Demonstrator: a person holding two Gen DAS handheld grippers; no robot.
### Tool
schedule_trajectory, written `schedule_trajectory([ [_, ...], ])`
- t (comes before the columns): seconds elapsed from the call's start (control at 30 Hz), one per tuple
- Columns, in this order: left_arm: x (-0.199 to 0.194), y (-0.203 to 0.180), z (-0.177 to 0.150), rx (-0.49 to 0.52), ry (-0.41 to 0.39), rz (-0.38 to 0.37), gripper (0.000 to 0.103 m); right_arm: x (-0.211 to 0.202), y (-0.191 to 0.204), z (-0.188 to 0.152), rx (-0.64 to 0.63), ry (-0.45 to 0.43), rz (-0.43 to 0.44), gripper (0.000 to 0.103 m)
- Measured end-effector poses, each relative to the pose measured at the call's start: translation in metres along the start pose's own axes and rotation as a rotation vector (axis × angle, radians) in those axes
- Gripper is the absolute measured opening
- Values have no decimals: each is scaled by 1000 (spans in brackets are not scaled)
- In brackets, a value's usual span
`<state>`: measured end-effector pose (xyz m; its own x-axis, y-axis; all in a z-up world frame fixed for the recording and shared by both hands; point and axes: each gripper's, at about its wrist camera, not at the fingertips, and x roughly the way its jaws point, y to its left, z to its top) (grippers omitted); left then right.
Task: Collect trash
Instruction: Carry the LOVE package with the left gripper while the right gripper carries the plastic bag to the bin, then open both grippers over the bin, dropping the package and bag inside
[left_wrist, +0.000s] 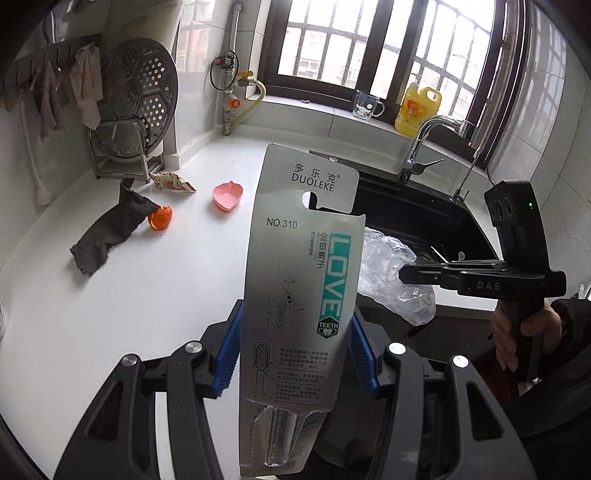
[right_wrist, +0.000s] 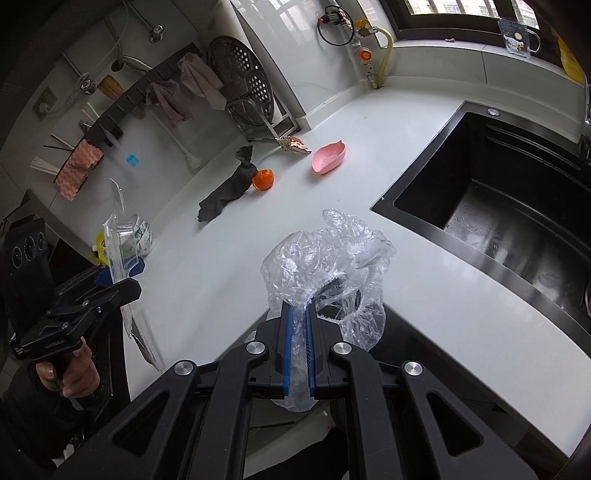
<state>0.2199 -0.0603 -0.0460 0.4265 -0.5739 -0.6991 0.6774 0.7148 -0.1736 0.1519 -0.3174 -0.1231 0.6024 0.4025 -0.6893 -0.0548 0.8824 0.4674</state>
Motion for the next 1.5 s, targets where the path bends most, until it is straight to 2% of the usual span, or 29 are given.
schedule_trajectory([
  [0.17,4,-65,-39,-48,22,11,51,-27,-20,-50,-45,40,26,7],
  [0.27,11,-93,-62,-103,40,3,51,-34,-35,-75,-25,89,35,7],
  [0.4,23,-117,-91,-176,61,-10,51,-30,-50,-102,-13,157,37,7],
  [0.53,49,-124,-120,-221,80,2,51,-6,-68,-135,13,216,34,7],
  [0.6,67,-121,-137,-250,93,13,51,13,-77,-153,32,241,23,7],
  [0.7,99,-118,-162,-240,128,61,51,46,-92,-181,81,276,13,7],
  [0.87,156,-90,-213,-262,161,95,51,113,-118,-225,103,315,-3,7],
  [1.0,210,-58,-265,-292,208,92,51,175,-143,-253,114,356,-34,7],
  [1.17,277,-22,-320,-331,259,97,51,253,-177,-285,128,410,-32,7],
  [1.37,350,1,-372,-310,321,121,52,343,-210,-320,201,452,-20,7],
  [1.5,386,15,-397,-319,358,138,52,380,-228,-340,212,460,-6,8],
])
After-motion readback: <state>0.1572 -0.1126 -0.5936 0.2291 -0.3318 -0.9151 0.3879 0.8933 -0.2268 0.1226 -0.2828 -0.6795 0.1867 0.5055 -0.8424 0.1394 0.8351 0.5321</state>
